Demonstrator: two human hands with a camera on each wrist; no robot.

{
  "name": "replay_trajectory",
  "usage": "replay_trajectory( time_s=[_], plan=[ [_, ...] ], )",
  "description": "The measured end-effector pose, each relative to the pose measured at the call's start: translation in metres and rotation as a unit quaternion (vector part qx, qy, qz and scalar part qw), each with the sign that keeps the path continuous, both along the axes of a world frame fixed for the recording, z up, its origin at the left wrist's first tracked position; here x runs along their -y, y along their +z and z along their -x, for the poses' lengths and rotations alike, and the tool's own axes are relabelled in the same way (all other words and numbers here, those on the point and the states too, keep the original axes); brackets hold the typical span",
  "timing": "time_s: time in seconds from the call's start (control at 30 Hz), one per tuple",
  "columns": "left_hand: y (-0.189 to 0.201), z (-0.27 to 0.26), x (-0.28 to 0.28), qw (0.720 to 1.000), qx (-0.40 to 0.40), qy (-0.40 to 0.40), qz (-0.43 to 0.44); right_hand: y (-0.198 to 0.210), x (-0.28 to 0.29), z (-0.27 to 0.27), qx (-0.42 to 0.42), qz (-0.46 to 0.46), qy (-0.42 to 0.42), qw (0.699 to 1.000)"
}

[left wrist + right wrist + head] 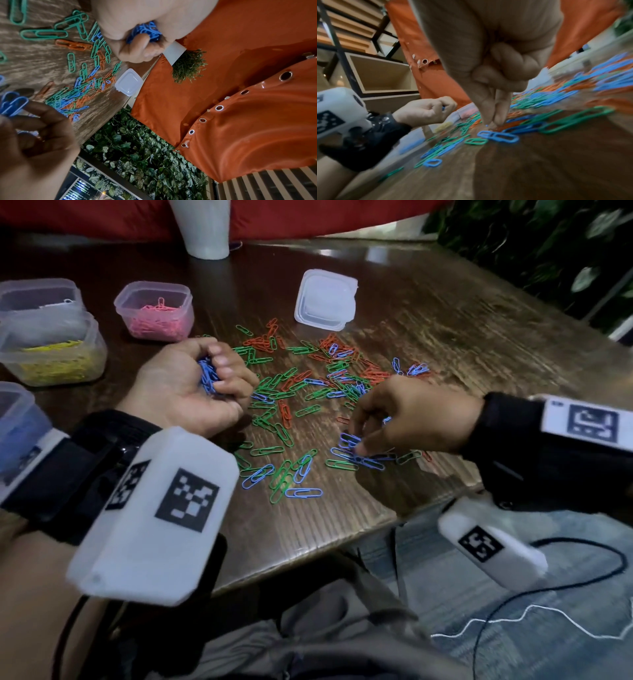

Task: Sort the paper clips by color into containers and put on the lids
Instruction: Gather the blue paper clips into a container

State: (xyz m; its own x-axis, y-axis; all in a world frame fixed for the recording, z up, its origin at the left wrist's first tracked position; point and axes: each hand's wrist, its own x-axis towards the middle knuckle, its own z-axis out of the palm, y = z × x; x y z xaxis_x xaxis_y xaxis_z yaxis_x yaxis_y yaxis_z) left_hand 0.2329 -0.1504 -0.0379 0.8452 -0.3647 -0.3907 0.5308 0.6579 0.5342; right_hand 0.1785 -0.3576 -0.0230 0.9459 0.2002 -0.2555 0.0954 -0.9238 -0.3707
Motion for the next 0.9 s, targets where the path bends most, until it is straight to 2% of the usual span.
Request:
replay_trajectory(
  time_s=[0.17, 0.3, 0.57, 0.63, 0.7, 0.8, 0.9],
  plan=[
    [-0.004, 0.001, 0.004, 1.0, -0.009, -0.003, -0.004, -0.004, -0.026, -0.007, 0.005, 0.096, 0.036, 0.995],
    [-0.004, 0.0, 0.004, 1.0, -0.008, 0.0, 0.001, -0.002, -0.033, -0.011, -0.038, 0.153, 0.07, 0.985],
    [-0.004, 0.001, 0.006, 1.0, -0.003, -0.007, 0.01, -0.003, -0.027, -0.01, -0.034, 0.122, 0.081, 0.989],
    [-0.004, 0.001, 0.006, 1.0, -0.007, -0.005, 0.019, 0.0, -0.024, -0.015, -0.055, 0.071, 0.048, 0.995],
    [-0.003, 0.002, 0.007, 1.0, -0.015, -0.002, 0.02, 0.009, -0.019, -0.022, -0.077, -0.066, -0.026, 0.995],
    [-0.004, 0.001, 0.012, 0.999, -0.038, 0.019, 0.008, 0.033, -0.022, -0.034, -0.069, -0.299, -0.083, 0.948],
    [-0.005, 0.005, 0.019, 0.998, -0.05, 0.027, 0.023, 0.047, -0.05, -0.044, -0.023, -0.438, -0.079, 0.895]
  ],
)
